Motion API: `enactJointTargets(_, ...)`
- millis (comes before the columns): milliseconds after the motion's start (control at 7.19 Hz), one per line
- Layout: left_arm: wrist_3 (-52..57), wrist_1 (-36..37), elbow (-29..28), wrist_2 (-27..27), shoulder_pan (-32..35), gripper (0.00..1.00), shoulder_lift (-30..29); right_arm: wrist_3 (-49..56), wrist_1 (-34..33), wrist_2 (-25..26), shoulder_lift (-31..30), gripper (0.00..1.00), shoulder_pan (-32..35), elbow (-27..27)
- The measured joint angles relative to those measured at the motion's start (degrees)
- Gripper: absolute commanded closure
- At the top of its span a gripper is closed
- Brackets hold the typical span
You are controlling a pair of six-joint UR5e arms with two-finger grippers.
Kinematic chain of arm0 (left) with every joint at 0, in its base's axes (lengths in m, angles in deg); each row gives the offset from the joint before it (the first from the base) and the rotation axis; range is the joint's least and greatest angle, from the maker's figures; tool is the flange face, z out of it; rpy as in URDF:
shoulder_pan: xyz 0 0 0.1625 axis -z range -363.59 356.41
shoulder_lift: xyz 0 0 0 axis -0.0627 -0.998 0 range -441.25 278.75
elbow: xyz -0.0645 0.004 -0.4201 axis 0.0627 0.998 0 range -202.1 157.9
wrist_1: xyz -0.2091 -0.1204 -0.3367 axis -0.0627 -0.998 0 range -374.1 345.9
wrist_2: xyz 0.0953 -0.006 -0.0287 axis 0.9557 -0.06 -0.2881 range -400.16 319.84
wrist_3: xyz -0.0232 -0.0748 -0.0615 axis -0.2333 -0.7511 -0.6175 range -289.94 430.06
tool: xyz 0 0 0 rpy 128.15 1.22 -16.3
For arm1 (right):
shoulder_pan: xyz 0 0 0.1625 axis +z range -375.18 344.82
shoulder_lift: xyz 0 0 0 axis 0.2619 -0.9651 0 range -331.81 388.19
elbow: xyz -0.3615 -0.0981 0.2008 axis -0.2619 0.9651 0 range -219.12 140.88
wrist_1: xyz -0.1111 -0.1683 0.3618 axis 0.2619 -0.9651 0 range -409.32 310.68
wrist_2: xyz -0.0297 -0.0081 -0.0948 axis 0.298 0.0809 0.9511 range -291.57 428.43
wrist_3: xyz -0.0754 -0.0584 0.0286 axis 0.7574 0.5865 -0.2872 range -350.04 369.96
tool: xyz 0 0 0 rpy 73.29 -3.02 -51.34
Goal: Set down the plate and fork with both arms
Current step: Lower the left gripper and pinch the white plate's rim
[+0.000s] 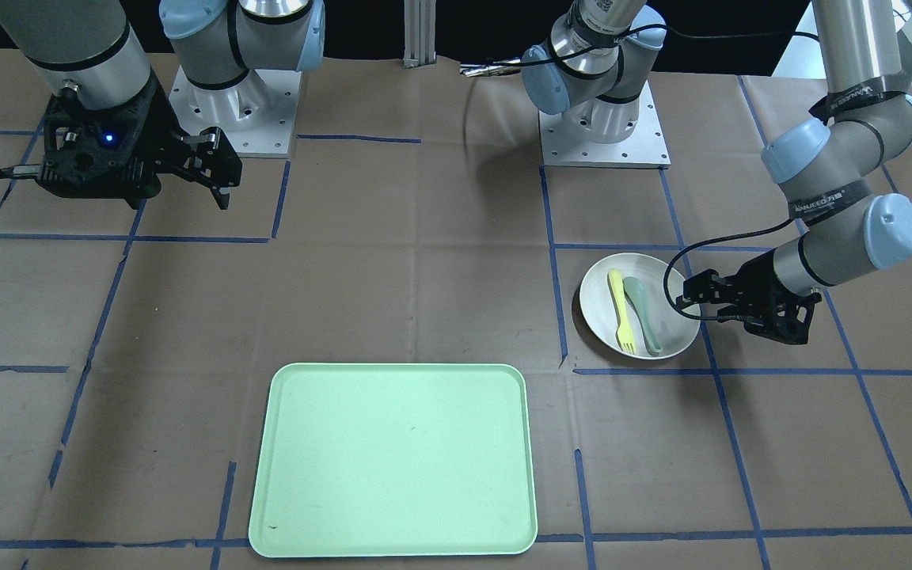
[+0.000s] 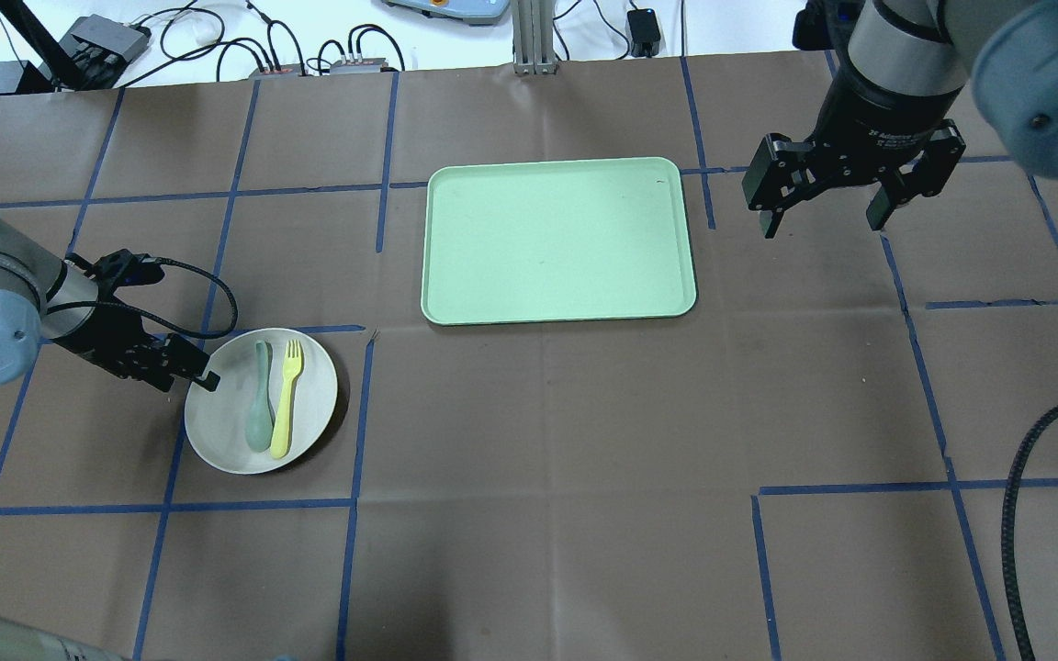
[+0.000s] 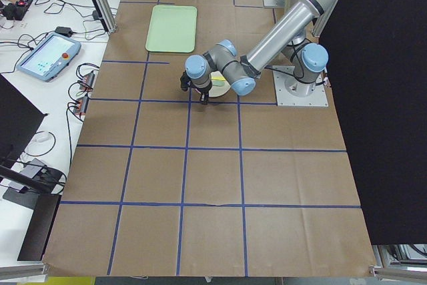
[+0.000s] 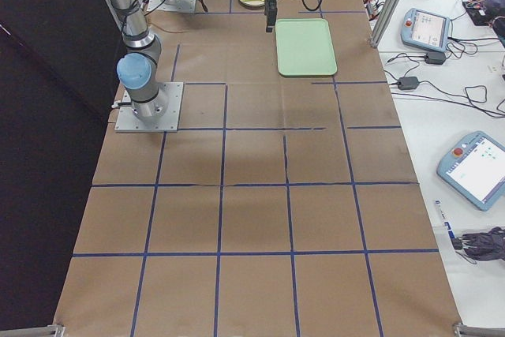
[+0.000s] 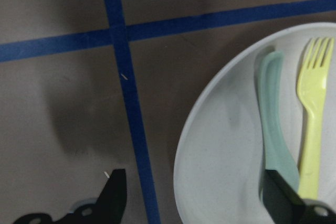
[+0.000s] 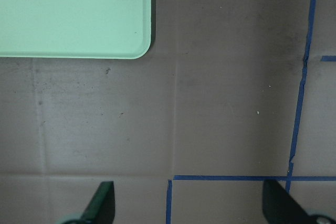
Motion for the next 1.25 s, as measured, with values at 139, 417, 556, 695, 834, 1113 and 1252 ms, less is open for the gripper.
enactJointTargets(139,0.4,0.0,0.0,0.0,0.0,0.46,-0.3,0.0,0.0,0.0,0.0,0.00,0.0,0.0)
enactJointTargets(417,0.5,0.0,-0.1,0.0,-0.1,0.50,-0.6,0.0,0.0,0.0,0.0,0.00,0.0,0.0)
enactJointTargets(556,0.6,0.0,-0.1,0.0,-0.1,0.50,-0.7,0.0,0.0,0.0,0.0,0.00,0.0,0.0)
enactJointTargets(695,0.6,0.0,-0.1,0.1,-0.1,0.60,-0.8,0.0,0.1,0.0,0.0,0.00,0.0,0.0)
enactJointTargets(834,0.5,0.0,-0.1,0.1,-0.1,0.68,-0.8,0.0,0.1,0.0,0.0,0.00,0.0,0.0)
enactJointTargets(1113,0.3,0.0,-0.1,0.0,-0.1,0.80,-0.8,0.1,0.1,0.0,0.0,0.00,0.0,0.0)
enactJointTargets(1252,0.3,0.0,-0.1,0.0,-0.2,0.82,-0.8,0.1,0.1,0.0,0.0,0.00,0.0,0.0)
